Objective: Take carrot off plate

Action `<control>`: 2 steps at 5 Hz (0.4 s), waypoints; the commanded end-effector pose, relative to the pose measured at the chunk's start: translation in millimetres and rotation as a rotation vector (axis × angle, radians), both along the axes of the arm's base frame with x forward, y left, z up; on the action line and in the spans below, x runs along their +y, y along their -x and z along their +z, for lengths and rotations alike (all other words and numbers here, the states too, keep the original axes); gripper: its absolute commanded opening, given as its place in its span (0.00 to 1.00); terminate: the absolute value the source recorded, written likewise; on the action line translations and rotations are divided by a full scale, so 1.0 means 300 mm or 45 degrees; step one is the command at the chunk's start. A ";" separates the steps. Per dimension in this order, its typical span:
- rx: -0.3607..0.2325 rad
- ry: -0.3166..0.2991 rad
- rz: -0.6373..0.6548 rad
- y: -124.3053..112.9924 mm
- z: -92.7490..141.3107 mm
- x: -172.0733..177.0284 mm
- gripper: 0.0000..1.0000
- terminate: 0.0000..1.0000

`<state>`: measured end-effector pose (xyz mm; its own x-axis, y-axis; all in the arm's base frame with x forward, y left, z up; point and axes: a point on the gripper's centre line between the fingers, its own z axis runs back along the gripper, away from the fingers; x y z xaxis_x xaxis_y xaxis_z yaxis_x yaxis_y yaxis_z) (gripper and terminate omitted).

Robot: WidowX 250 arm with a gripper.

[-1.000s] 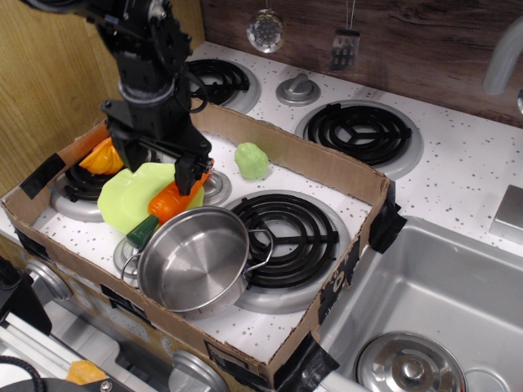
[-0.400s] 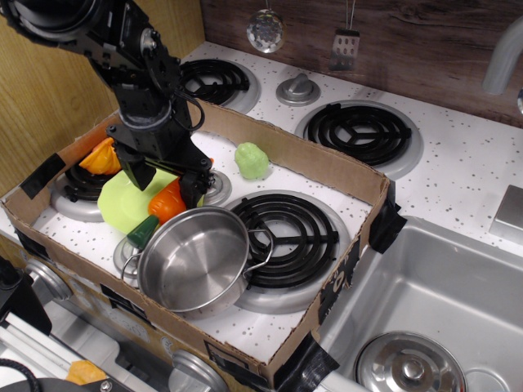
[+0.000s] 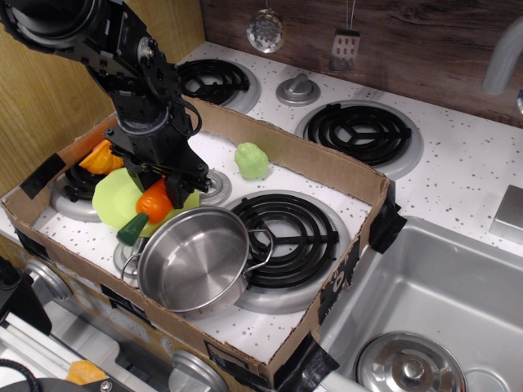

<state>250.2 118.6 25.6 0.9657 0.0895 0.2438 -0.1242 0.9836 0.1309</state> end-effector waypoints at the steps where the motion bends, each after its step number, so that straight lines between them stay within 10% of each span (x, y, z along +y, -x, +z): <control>1: 0.008 -0.065 -0.056 -0.036 0.132 0.019 0.00 0.00; 2: -0.032 -0.192 -0.087 -0.059 0.231 0.003 0.00 0.00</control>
